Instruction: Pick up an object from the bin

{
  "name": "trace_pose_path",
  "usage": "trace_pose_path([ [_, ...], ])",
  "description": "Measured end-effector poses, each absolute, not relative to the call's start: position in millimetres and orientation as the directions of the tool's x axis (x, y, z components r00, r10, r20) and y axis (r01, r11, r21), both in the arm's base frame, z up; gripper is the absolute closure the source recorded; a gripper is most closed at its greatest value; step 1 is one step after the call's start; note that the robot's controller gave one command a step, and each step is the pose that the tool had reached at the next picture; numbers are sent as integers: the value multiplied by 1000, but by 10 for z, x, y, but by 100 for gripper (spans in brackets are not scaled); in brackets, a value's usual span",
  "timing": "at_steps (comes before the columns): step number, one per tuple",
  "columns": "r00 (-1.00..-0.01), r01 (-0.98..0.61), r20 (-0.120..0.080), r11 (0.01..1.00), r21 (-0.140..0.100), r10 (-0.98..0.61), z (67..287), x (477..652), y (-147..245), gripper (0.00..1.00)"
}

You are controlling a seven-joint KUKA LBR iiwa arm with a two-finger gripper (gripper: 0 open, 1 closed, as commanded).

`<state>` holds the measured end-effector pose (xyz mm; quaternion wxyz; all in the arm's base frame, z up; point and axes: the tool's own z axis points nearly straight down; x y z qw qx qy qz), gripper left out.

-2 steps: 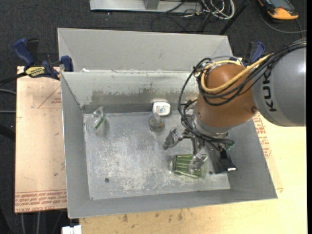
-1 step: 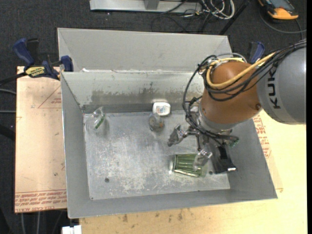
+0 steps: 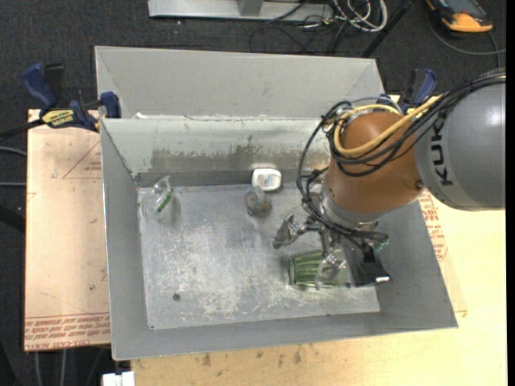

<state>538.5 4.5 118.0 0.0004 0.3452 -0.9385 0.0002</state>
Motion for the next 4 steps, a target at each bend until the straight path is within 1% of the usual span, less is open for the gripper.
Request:
trace_pose_path([
  [1,-492,-871,-11,492,13,-870,795,5703,-500,100],
  [2,-492,-871,-12,492,12,-871,795,5704,-500,100],
  [3,-478,-879,-11,477,21,-879,790,5750,-513,100],
  [4,-514,-858,-4,514,-1,-858,2029,5843,-562,100],
])
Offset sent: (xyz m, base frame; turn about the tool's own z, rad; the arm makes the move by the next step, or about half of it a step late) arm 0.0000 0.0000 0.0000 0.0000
